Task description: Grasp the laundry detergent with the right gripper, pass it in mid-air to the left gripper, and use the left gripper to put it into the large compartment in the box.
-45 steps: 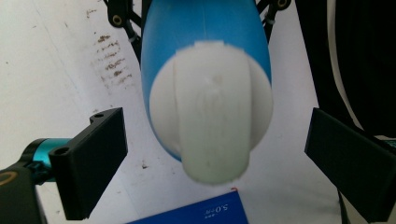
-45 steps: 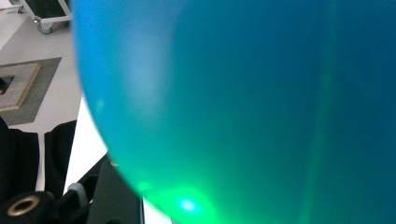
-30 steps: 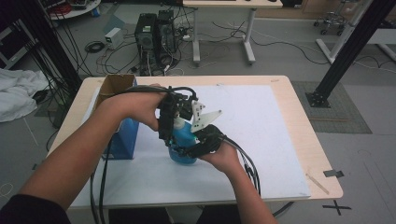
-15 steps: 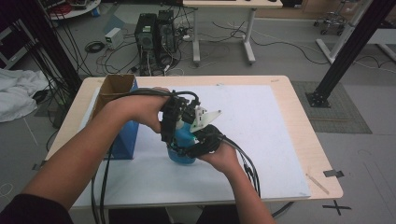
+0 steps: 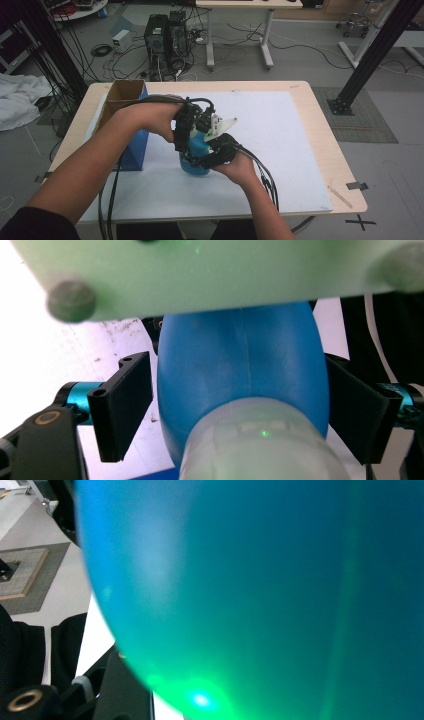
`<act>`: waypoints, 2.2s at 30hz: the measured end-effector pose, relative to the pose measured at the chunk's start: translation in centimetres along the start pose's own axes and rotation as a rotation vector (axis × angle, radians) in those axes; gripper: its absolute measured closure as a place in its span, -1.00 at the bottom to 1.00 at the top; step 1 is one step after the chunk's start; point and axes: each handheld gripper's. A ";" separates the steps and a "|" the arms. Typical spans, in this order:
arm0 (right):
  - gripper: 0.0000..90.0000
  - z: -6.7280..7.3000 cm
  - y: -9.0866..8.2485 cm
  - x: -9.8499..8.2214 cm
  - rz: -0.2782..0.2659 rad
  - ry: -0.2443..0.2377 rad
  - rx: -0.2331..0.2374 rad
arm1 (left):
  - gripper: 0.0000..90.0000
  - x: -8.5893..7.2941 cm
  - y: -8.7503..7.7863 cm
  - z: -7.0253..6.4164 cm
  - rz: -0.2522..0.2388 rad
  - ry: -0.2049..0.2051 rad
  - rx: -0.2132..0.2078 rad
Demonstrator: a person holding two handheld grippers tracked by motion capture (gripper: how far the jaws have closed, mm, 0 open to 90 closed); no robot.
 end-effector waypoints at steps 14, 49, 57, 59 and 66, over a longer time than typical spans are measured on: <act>0.04 -0.1 0.0 0.0 -0.005 0.005 0.001 | -0.41 0.0 0.0 0.0 0.008 -0.008 -0.005; 0.04 0.1 0.2 0.0 -0.004 0.022 0.010 | -0.17 0.3 0.1 -0.2 0.024 -0.012 0.017; 0.04 0.1 0.3 0.0 0.007 0.018 0.010 | -0.16 0.2 0.2 -0.2 0.023 -0.026 0.012; 0.04 0.1 0.3 0.0 0.004 0.016 0.010 | -0.15 0.2 0.1 -0.3 0.018 -0.027 0.017; 0.03 0.3 0.1 0.3 -0.011 0.006 0.010 | -0.15 0.2 -0.3 -0.7 0.019 -0.033 0.025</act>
Point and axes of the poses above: each handheld gripper's, and its own axes: y roughly forward along the jaws, x roughly out of its top, z roughly to its left, and after that the axes turned 5 degrees about -x, right-handed
